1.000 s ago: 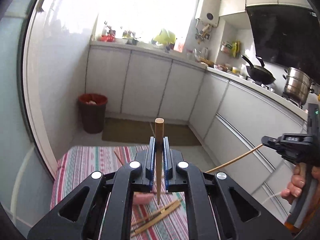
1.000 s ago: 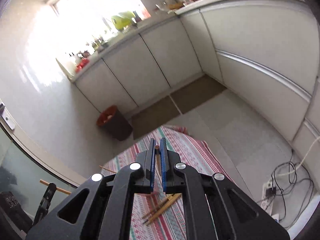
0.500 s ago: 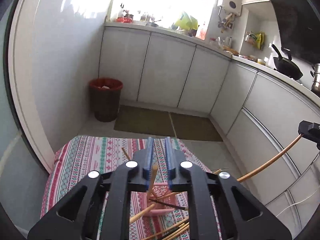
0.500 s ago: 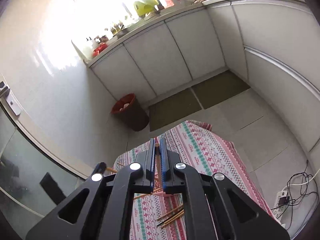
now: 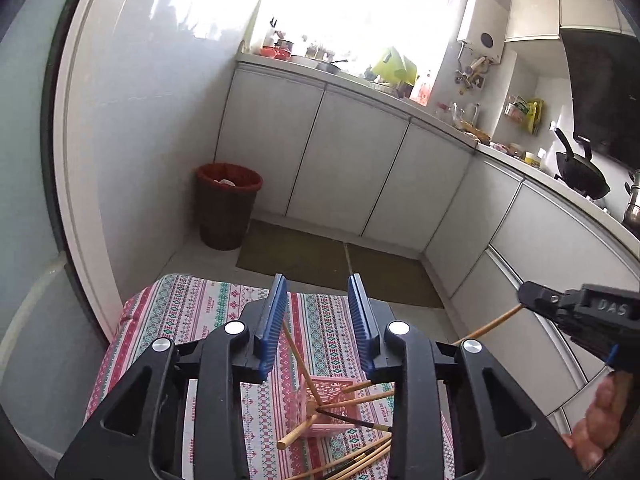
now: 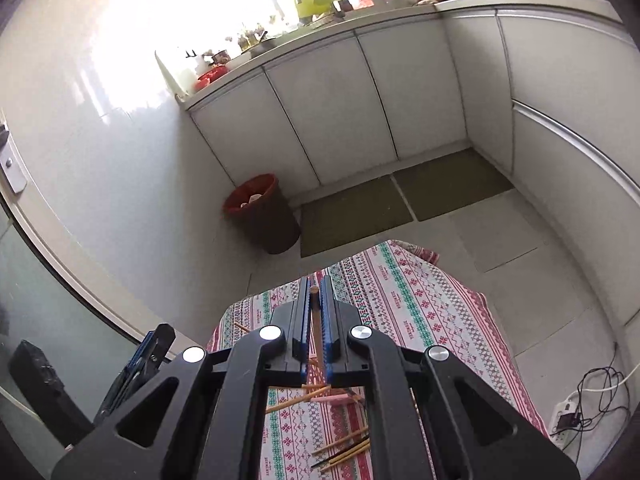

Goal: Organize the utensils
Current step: 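Lower both held chopsticks into the pink basket and open both tools, then move both tools back toward the chopstick bundle, then grasp a chopstick with the left tool while the right tool grasps another chopstick, then lower both held chopsticks into the pink basket and open both tools, then move both tools toward the last chopstick and the black brush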

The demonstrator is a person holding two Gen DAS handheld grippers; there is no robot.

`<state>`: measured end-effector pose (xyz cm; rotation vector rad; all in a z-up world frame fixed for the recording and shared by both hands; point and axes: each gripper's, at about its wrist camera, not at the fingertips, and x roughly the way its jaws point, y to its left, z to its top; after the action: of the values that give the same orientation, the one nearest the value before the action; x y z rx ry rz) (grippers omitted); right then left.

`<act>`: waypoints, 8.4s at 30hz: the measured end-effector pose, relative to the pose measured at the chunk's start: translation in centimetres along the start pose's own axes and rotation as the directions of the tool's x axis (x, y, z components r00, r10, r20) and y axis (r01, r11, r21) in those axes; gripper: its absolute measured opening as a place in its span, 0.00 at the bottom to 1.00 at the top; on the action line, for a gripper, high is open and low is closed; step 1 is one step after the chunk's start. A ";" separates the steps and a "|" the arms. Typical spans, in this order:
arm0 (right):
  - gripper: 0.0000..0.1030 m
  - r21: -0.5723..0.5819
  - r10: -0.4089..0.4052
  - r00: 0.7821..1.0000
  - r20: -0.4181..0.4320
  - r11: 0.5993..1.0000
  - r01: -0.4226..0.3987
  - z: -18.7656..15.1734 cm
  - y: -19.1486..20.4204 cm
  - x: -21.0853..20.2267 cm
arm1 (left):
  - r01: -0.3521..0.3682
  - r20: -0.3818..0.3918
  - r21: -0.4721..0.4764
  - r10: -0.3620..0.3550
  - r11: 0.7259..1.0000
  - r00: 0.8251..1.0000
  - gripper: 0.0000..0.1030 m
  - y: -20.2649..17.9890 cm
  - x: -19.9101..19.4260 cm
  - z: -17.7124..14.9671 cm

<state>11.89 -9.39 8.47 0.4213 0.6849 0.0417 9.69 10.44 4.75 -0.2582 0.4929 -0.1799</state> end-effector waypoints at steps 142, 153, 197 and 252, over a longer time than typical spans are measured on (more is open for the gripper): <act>0.93 0.551 -0.083 0.863 -0.499 0.738 0.389 -17.2 -28.1 4.0 | 0.323 -0.658 0.538 0.149 0.779 0.738 0.04 -15.7 13.5 -25.0; 0.66 0.235 -0.184 0.754 -0.630 0.880 0.412 -19.1 -19.7 12.2 | 0.247 -0.441 0.432 -0.035 0.867 0.897 0.04 -8.0 -3.7 -17.6; 0.08 0.120 0.006 0.926 0.378 0.991 -0.056 3.0 -2.7 -10.7 | 0.036 0.043 0.098 -0.040 0.995 0.998 0.04 -3.7 -2.2 -1.4; 0.93 0.015 -0.339 0.872 0.353 0.934 0.357 -9.3 -3.9 -5.4 | -0.094 0.084 0.164 0.081 0.982 0.993 0.93 -3.8 -6.4 -4.1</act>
<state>1.52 -10.48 3.75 0.2405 0.3962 -0.3532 1.74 7.45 5.21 -0.0780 0.4085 -0.1247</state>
